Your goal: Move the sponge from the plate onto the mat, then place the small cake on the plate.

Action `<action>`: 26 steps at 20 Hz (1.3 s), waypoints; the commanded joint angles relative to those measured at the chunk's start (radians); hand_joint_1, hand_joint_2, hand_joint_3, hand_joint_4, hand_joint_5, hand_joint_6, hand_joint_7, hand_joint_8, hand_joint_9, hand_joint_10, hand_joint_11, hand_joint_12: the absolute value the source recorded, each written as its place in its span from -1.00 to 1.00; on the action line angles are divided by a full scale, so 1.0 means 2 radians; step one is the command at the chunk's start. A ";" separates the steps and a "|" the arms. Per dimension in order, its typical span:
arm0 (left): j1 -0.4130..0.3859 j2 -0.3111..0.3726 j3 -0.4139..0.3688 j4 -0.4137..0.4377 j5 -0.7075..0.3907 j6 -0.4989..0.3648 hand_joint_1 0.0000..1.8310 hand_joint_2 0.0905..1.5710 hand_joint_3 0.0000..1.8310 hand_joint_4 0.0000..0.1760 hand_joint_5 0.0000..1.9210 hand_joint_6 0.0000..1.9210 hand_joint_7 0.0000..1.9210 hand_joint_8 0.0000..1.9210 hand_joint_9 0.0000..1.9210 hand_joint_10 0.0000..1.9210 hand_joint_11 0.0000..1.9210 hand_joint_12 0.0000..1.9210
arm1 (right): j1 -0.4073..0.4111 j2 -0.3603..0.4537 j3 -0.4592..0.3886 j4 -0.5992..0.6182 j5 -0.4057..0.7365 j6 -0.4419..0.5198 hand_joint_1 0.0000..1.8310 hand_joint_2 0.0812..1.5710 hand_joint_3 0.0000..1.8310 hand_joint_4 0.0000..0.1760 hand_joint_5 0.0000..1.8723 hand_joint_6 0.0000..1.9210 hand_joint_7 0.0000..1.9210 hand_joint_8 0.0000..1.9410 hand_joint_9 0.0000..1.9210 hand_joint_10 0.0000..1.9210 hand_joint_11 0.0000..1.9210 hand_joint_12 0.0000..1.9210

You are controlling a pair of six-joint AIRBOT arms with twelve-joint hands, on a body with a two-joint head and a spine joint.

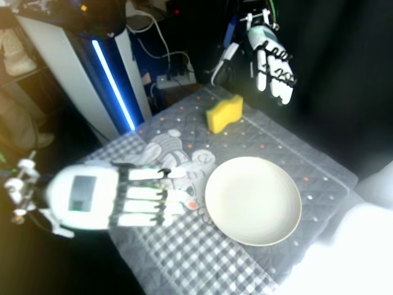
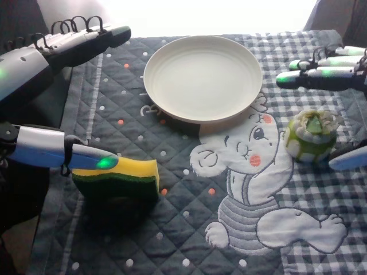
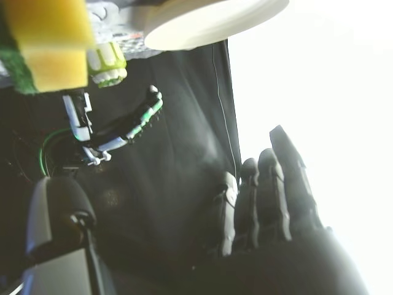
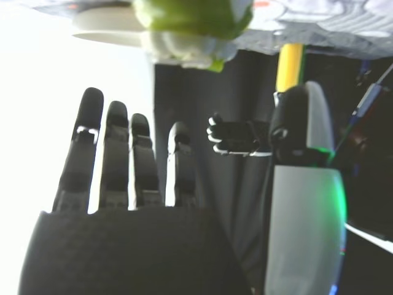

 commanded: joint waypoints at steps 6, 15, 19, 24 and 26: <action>-0.003 -0.007 -0.001 -0.006 -0.058 -0.001 0.01 -0.12 -1.00 -0.56 -0.78 -1.00 -0.78 -1.00 -0.79 -0.98 -1.00 -0.10 | 0.009 -0.010 0.009 -0.003 0.010 0.005 0.21 0.14 -1.00 -0.53 -0.33 -0.96 -0.35 -0.78 -0.33 -0.21 -0.48 0.67; -0.001 -0.012 0.000 -0.006 -0.050 -0.002 -0.02 -0.11 -1.00 -0.81 -0.76 -1.00 -0.73 -0.99 -0.77 -0.99 -1.00 -0.35 | 0.010 -0.019 0.011 -0.005 0.005 0.005 0.27 0.38 -1.00 -1.00 0.07 -0.03 -0.29 0.85 -0.13 1.00 0.00 1.00; 0.002 -0.016 0.001 -0.006 -0.049 -0.006 0.02 -0.08 -1.00 -0.76 -0.78 -1.00 -0.80 -1.00 -0.83 -1.00 -1.00 -0.46 | 0.037 -0.021 0.017 -0.004 0.008 0.005 0.36 0.40 -1.00 -1.00 0.08 -0.21 0.00 0.24 -0.08 -0.18 -0.33 0.33; 0.005 -0.018 0.001 -0.007 -0.053 -0.010 -0.03 -0.08 -1.00 -0.52 -0.76 -1.00 -0.79 -1.00 -0.79 -0.99 -1.00 -0.30 | 0.130 -0.044 0.050 -0.005 0.026 0.005 0.50 0.34 -1.00 -1.00 0.15 -0.20 0.15 -0.23 -0.04 0.23 -0.32 0.28; 0.005 -0.018 0.001 -0.007 -0.052 -0.010 -0.03 -0.07 -1.00 -0.61 -0.76 -1.00 -0.78 -1.00 -0.79 -1.00 -1.00 -0.35 | 0.160 -0.064 0.072 -0.007 0.026 0.005 0.51 0.31 -1.00 -1.00 0.16 -0.15 0.23 -0.44 0.04 0.12 -0.27 0.22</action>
